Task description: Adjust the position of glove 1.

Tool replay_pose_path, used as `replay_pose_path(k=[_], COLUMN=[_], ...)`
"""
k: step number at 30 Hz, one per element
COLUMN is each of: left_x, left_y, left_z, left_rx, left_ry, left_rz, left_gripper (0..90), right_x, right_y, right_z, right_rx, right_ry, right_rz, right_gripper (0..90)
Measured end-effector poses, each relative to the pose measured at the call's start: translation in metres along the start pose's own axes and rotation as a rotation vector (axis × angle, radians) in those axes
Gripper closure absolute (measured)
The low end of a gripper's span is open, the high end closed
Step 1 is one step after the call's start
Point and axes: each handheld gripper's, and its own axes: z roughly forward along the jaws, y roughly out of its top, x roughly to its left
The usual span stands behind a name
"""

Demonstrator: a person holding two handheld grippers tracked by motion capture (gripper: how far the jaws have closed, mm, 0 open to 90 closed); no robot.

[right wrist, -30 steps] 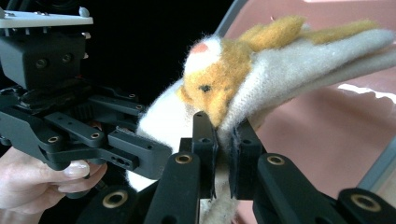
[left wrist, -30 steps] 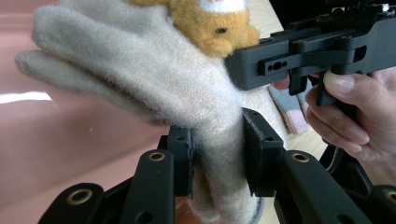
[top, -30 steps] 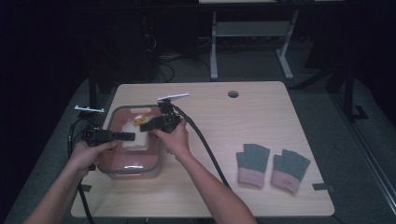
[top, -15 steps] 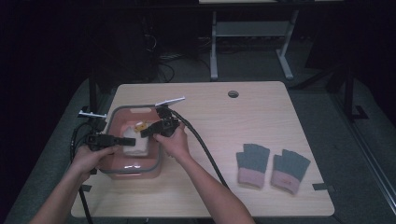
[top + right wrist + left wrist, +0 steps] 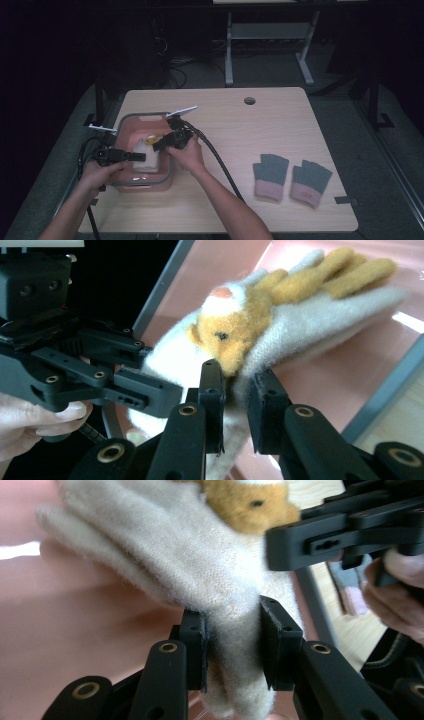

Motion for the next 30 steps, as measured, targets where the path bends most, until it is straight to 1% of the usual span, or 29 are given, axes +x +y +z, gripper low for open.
replay_pose_path(k=[3,6,10,11,13,14,17,20,22,23,25,26,27,29,30], left_x=[0.002,0.003,0.003,0.003,0.002,0.001,0.001,0.000,0.000,0.000,0.000,0.000,0.001,0.001,0.001], left_y=[-0.001,-0.003,-0.003,-0.003,-0.002,-0.002,-0.001,-0.001,0.001,0.001,0.003,0.004,0.004,0.005,0.006], left_z=[0.002,0.005,0.008,0.008,0.009,0.010,0.012,0.014,0.013,0.012,0.009,0.007,0.005,0.001,0.000], left_rx=[0.010,0.020,0.034,0.040,0.064,0.073,0.080,0.107,0.108,0.107,0.103,0.095,0.089,0.075,0.068], left_ry=[0.018,0.034,0.068,0.078,0.115,0.126,0.154,0.179,0.195,0.198,0.211,0.212,0.209,0.224,0.228], left_rz=[0.002,-0.007,-0.014,-0.011,0.002,-0.004,-0.002,-0.004,-0.006,-0.013,-0.008,-0.013,-0.021,-0.028,-0.029], left_gripper=[67.6,67.6,67.6,67.6,67.6,67.6,66.8,63.0,58.1,56.8,54.8,53.5,53.2,53.3,53.8], right_x=[0.001,0.002,0.002,0.002,0.001,0.001,0.001,0.001,0.002,0.002,0.002,0.001,0.001,0.001,0.002], right_y=[0.000,-0.002,-0.004,-0.005,-0.005,-0.004,-0.004,-0.004,-0.004,-0.004,-0.004,-0.005,-0.005,-0.006,-0.007], right_z=[-0.002,-0.005,-0.009,-0.012,-0.016,-0.018,-0.024,-0.028,-0.030,-0.031,-0.032,-0.034,-0.035,-0.037,-0.038], right_rx=[0.011,0.015,0.022,0.018,-0.003,-0.004,-0.012,-0.022,-0.024,-0.024,-0.029,-0.034,-0.037,-0.044,-0.044], right_ry=[-0.010,-0.009,-0.017,-0.017,-0.009,-0.014,-0.018,-0.018,-0.022,-0.021,-0.022,-0.018,-0.013,0.002,-0.002], right_rz=[-0.003,-0.003,-0.010,-0.011,-0.007,-0.009,-0.012,-0.012,-0.017,-0.019,-0.019,-0.019,-0.013,-0.010,-0.015], right_gripper=[75.4,74.7,74.1,74.2,74.4,74.4,74.3,74.5,74.5,74.5,74.5,74.4,74.3,74.3,74.2])
